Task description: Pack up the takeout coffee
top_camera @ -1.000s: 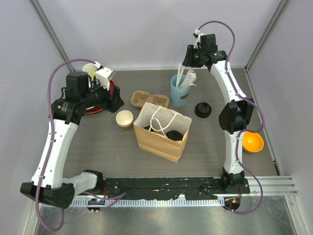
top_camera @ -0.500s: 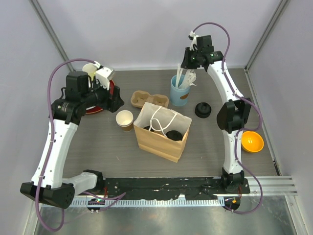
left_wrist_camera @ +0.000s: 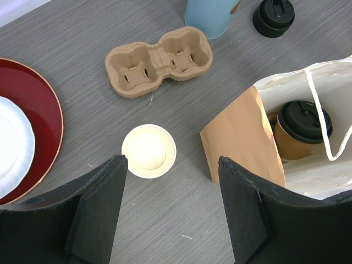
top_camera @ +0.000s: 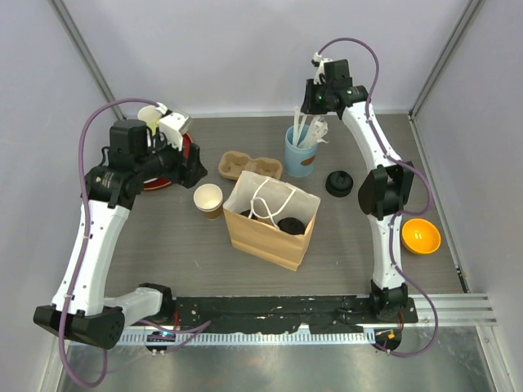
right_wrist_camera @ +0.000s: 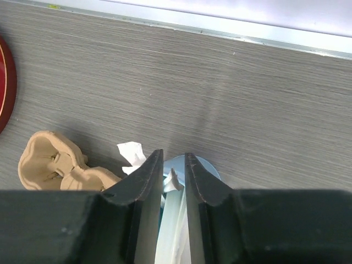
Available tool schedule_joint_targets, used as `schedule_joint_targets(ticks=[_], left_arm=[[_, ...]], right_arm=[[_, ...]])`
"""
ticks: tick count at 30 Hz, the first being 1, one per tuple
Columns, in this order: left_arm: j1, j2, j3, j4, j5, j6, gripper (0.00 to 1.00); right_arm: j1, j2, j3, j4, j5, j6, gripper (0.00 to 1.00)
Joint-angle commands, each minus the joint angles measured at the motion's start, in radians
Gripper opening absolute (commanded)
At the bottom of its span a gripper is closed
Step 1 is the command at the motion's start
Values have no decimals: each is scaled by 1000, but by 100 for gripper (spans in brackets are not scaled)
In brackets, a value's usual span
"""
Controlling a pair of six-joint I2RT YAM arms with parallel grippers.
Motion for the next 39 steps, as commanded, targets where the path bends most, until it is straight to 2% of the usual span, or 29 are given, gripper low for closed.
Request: schedule_joint_targets(ticks=[1, 13, 25, 32, 39], left_arm=[[7, -19, 6, 27, 21, -1, 72], [8, -8, 6, 42, 47, -5, 72], [19, -21, 4, 47, 64, -6, 72], [39, -22, 0, 73, 70, -26, 71], [56, -2, 20, 115, 76, -32, 71]], right_arm=[[6, -5, 54, 33, 6, -18, 19], [10, -93, 34, 33, -11, -78, 1], [20, -211, 9, 53, 8, -128, 1], [21, -349, -8, 59, 106, -125, 1], [21, -510, 17, 117, 81, -90, 1]])
